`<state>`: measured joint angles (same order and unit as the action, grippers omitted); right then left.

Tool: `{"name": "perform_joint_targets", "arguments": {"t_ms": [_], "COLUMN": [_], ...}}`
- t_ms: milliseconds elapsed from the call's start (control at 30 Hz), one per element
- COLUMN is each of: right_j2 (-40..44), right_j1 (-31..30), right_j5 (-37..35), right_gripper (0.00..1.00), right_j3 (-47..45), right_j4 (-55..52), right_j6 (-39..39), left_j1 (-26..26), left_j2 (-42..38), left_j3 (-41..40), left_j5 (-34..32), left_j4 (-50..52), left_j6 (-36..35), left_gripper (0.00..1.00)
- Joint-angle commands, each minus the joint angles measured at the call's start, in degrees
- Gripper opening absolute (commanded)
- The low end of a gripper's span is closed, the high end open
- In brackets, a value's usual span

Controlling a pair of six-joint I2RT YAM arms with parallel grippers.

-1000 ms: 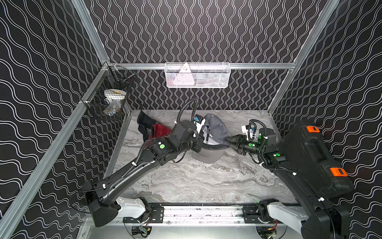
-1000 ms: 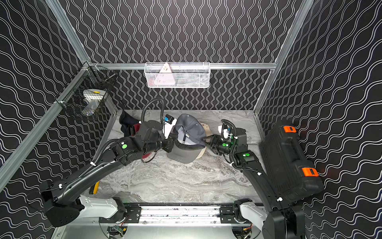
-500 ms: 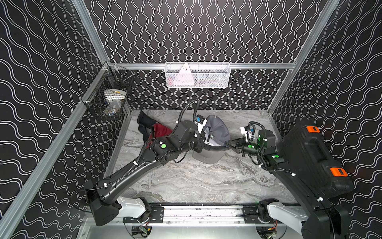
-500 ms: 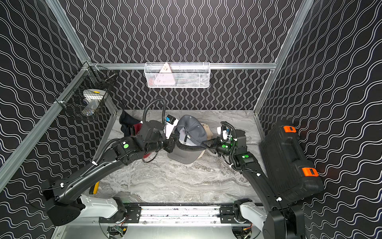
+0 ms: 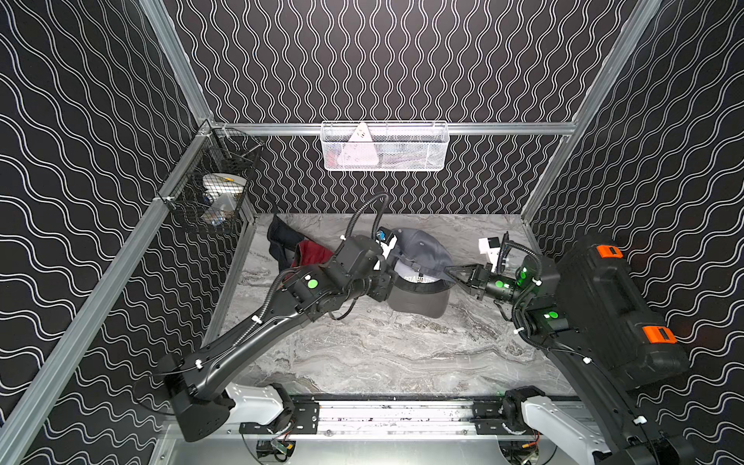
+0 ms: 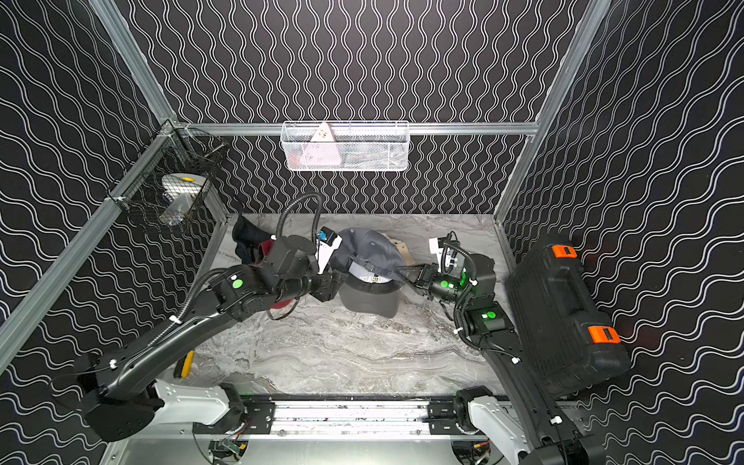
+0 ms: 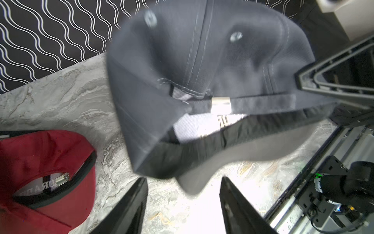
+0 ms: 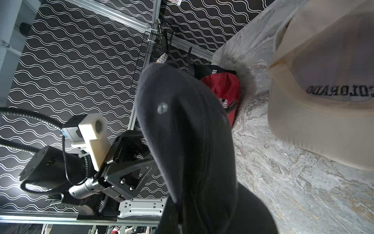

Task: Open the adjustable buckle of the baseball cap
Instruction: Pick up the baseball cap, then open the adjustable buckle on the baseball cap.

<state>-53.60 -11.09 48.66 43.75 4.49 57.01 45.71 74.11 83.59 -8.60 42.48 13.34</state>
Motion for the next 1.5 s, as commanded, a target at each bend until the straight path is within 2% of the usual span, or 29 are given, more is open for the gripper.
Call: {"name": "perform_joint_targets", "arguments": {"t_ms": [0, 133, 433, 533, 900, 1467], "right_j2": [0.7, 0.3, 1.1, 1.4, 1.0, 2.6], "right_j1": [0.5, 0.7, 0.7, 0.7, 0.7, 0.5], "right_j5": [-1.5, -1.3, -1.3, -1.6, -0.1, 1.2], "right_gripper": [0.00, 0.00, 0.00, 0.00, 0.00, 0.00], "right_j3": [0.5, 1.0, 3.1, 3.2, 1.3, 1.3], "right_j4": [0.5, 0.3, -3.1, -3.9, 0.1, -0.2], "right_j6": [1.0, 1.4, 0.0, -0.5, 2.4, 3.2], "left_j1": [0.1, 0.1, 0.3, 1.1, 4.4, 5.6], "left_j2": [-1.8, -2.5, 0.3, 1.8, 8.5, 16.2], "left_j3": [1.7, 4.1, 4.6, 4.6, 7.9, 13.0], "left_j5": [0.3, 1.6, 13.2, 15.2, 14.1, 9.9], "left_j4": [3.6, 5.2, -3.1, -6.1, -9.3, -10.6], "left_j6": [-1.2, -1.1, 2.4, 3.6, 4.5, 4.5], "left_gripper": [0.64, 0.65, 0.64, 0.64, 0.67, 0.65]}}
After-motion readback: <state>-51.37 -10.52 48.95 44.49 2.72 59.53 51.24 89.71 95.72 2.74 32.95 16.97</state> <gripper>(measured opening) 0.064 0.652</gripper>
